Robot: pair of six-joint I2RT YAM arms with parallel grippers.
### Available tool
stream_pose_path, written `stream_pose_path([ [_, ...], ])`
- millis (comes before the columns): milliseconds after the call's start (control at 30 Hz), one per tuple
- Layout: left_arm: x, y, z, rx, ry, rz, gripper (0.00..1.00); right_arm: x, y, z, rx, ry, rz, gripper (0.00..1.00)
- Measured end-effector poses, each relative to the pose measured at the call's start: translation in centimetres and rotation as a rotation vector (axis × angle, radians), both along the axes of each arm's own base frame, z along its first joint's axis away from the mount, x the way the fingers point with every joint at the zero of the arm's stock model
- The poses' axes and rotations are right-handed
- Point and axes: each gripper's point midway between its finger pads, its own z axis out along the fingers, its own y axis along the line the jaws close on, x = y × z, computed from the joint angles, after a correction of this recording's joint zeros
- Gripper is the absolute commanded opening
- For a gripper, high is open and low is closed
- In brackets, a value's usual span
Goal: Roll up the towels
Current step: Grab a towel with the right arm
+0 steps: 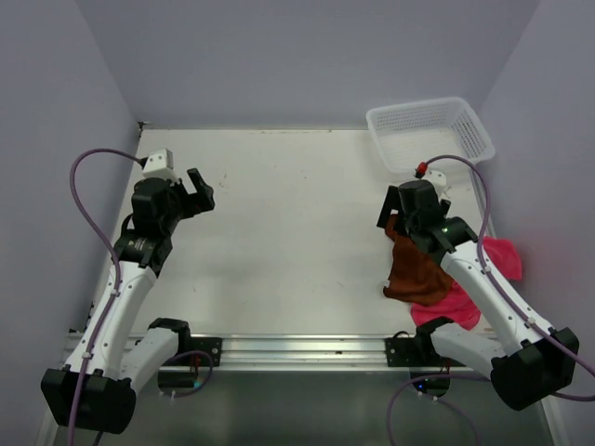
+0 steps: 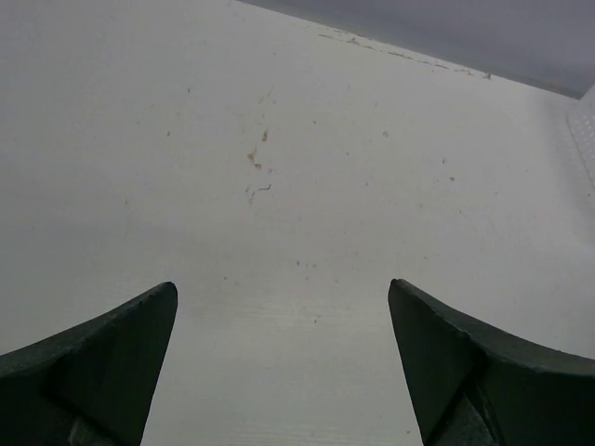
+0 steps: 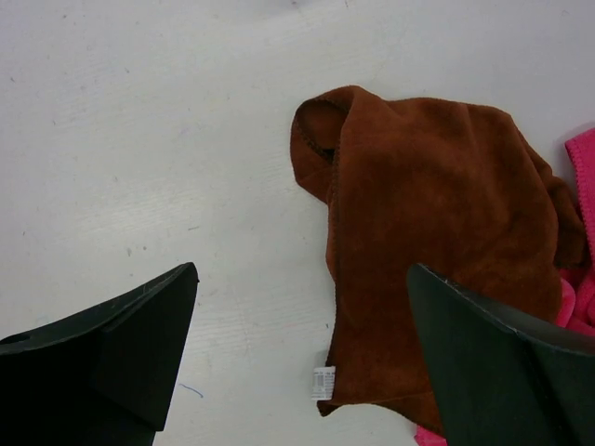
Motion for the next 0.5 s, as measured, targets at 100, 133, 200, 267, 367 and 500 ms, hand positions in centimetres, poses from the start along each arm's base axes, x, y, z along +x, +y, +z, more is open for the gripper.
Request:
stream_pose_path([
  [100, 0.0, 0.3, 0.0, 0.0, 0.0, 0.01, 1.0, 0.0, 0.0, 0.1, 0.002, -0.003, 0.0, 0.99],
  [133, 0.0, 0.3, 0.0, 0.0, -0.001, 0.011, 1.0, 0.0, 0.0, 0.2, 0.004, -0.01, 0.002, 0.99],
  [200, 0.0, 0.4, 0.0, 0.0, 0.0, 0.011, 1.0, -0.1, 0.0, 0.4, 0.011, -0.031, 0.007, 0.99],
  [267, 0.0, 0.4, 0.0, 0.001, 0.001, 0.015, 1.0, -0.3, -0.2, 0.7, 0.013, -0.051, 0.007, 0.99],
  [367, 0.0, 0.6, 0.0, 0.003, -0.001, 0.022, 1.0, -0.6, -0.4, 1.1, 0.016, -0.076, 0.008, 0.99],
  [500, -0.1, 0.7, 0.3, 0.004, -0.01, 0.027, 0.92, -0.8, -0.6, 1.2, 0.003, -0.087, 0.018, 0.76],
])
